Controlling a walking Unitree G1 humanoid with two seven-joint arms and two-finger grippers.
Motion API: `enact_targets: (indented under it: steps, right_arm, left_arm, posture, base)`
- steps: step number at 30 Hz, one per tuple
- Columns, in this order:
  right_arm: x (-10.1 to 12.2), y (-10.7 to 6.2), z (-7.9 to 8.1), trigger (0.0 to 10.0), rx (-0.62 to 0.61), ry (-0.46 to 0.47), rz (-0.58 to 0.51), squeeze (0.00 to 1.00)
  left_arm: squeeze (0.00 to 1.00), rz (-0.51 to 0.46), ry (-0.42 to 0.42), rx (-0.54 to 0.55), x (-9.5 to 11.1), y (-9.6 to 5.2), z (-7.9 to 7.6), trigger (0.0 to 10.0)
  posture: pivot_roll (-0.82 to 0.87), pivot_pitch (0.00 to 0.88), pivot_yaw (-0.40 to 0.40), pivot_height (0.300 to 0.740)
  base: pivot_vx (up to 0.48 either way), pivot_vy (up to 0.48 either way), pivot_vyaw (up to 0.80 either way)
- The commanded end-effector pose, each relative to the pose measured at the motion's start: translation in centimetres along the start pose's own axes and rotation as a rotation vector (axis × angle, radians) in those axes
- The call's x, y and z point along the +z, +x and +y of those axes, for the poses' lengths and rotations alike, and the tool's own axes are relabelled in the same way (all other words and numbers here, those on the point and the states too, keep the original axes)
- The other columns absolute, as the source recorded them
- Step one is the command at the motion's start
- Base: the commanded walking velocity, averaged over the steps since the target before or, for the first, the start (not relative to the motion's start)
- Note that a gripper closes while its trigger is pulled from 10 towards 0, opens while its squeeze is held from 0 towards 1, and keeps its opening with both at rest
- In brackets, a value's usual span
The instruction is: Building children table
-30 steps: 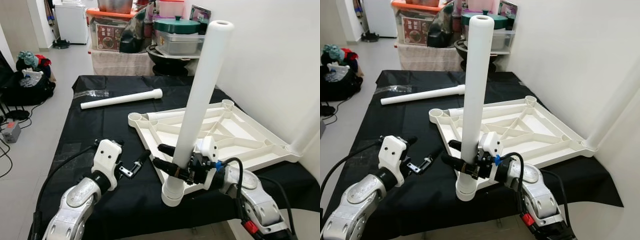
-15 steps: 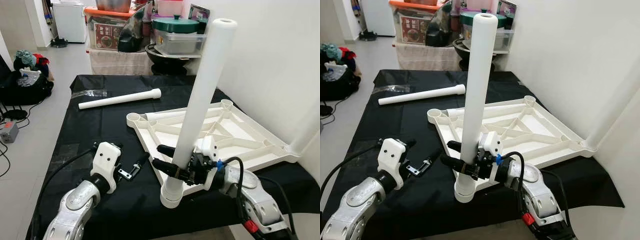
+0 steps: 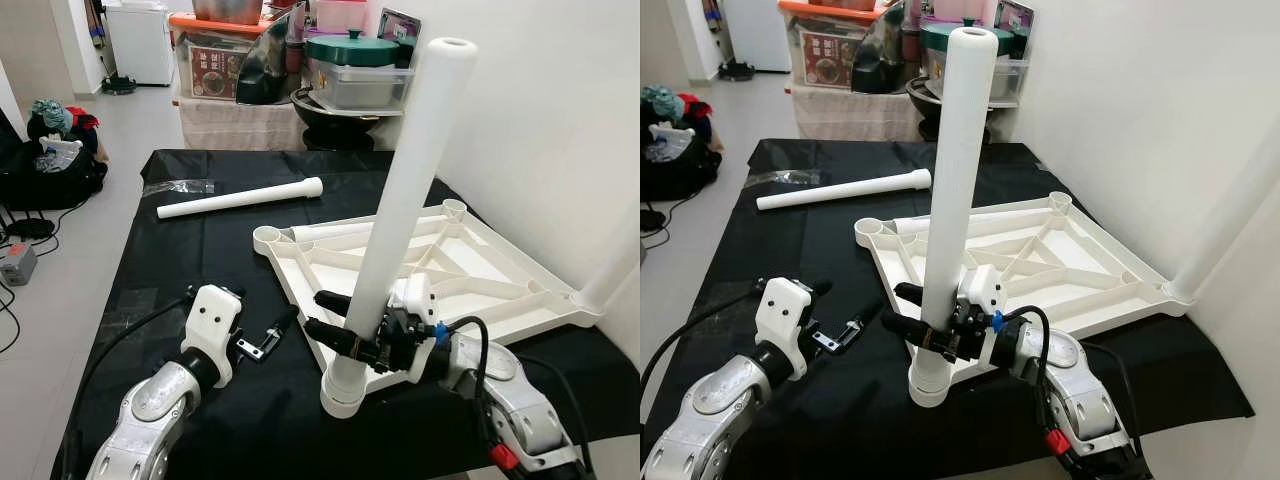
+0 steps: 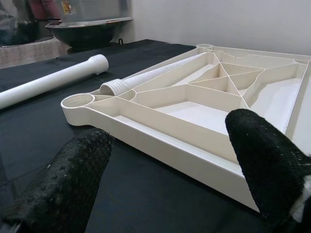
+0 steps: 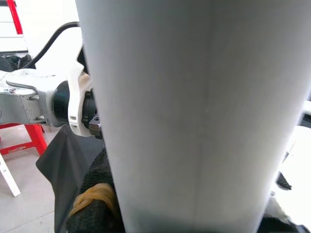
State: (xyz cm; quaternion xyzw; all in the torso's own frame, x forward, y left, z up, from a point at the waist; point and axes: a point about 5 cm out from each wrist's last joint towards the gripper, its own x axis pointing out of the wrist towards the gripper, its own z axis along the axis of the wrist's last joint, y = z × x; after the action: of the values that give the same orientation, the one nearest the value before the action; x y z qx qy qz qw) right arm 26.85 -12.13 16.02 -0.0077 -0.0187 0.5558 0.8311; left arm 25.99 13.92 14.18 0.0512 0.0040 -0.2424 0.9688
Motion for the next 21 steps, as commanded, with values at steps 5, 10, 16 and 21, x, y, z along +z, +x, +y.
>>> enact_targets:
  steps: [5, 10, 16, 21]
  right_arm:
    - [-4.5, -0.6, 0.7, 10.0, -0.050, 0.187, 0.166, 0.00]
    - [-4.9, -0.7, 0.3, 10.0, -0.164, 0.200, 0.176, 0.00]
    - [-5.7, -0.6, -0.3, 10.0, -0.330, 0.216, 0.204, 0.00]
    - [-5.9, -0.9, -0.8, 10.0, -0.474, 0.221, 0.216, 0.00]
  left_arm:
    - [0.00, 0.001, -0.018, -0.015, -0.2, 0.2, -0.6, 10.0]
    - [0.00, 0.001, -0.021, -0.017, -0.2, 0.2, -0.7, 10.0]
    - [0.00, 0.000, -0.021, -0.017, -0.2, 0.4, -0.6, 10.0]
    - [0.00, -0.002, -0.020, -0.018, -0.2, 0.5, -0.6, 10.0]
  posture:
    - [0.08, 0.000, -0.108, 0.740]
    - [0.07, 0.000, -0.107, 0.740]
    - [0.07, 0.000, -0.102, 0.740]
    - [0.06, 0.000, -0.098, 0.740]
  base:
    - [0.000, 0.000, 0.00]
    - [0.000, 0.000, 0.00]
    - [0.000, 0.000, 0.00]
    - [0.000, 0.000, 0.00]
